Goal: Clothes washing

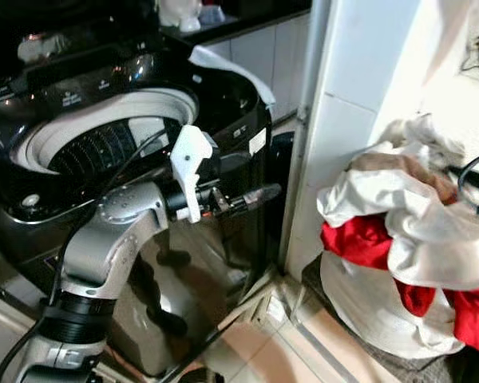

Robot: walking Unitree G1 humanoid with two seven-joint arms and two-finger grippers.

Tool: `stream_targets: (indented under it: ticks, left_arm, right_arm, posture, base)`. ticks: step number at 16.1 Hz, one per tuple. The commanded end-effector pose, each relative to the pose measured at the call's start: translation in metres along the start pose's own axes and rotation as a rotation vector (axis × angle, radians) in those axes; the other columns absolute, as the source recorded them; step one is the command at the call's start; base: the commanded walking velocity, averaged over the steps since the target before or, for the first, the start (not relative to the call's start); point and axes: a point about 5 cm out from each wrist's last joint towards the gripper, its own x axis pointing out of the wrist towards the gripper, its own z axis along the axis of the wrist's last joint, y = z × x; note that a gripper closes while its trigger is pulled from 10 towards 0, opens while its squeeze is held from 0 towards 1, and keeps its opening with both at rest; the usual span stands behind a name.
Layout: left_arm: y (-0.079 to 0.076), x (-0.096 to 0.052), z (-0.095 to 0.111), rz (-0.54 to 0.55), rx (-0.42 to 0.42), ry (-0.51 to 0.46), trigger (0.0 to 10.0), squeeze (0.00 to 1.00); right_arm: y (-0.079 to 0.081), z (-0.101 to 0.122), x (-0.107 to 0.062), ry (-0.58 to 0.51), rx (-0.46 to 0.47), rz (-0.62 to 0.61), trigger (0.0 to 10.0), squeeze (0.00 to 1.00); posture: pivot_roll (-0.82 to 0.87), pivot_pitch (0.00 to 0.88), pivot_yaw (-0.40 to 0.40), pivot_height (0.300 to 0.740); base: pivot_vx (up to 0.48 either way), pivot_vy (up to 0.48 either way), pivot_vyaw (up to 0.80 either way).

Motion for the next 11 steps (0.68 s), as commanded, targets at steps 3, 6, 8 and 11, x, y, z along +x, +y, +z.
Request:
stream_targets:
  ticks: [3,6,8,11]
  left_arm:
    - [-0.003,0.013,0.01,-0.036,0.006,-0.026,10.0,0.0]
    - [-0.003,0.021,0.011,-0.032,-0.024,-0.045,10.0,0.0]
    - [-0.002,0.024,0.011,-0.027,-0.011,-0.039,10.0,0.0]
    - [0.002,0.023,0.016,0.058,0.004,-0.075,10.0,0.0]
  right_arm:
    - [-0.014,-0.01,0.023,-0.041,0.14,-0.202,10.0,1.0]
    - [-0.009,-0.028,0.061,-0.028,0.298,-0.189,10.0,1.0]
    - [0.001,-0.031,0.084,-0.008,0.331,-0.141,10.0,0.84]
    - [-0.003,-0.016,0.095,-0.068,0.305,-0.195,10.0,0.0]
  posture:
    - [-0.05,0.0,0.117,0.74]
    - [-0.06,0.0,0.137,0.74]
    - [-0.05,0.0,0.131,0.74]
    - [-0.02,0.0,0.104,0.74]
  base:
    - [0.0,0.0,0.0]
    - [0.0,0.0,0.0]
    - [0.0,0.0,0.0]
    - [0.0,0.0,0.0]
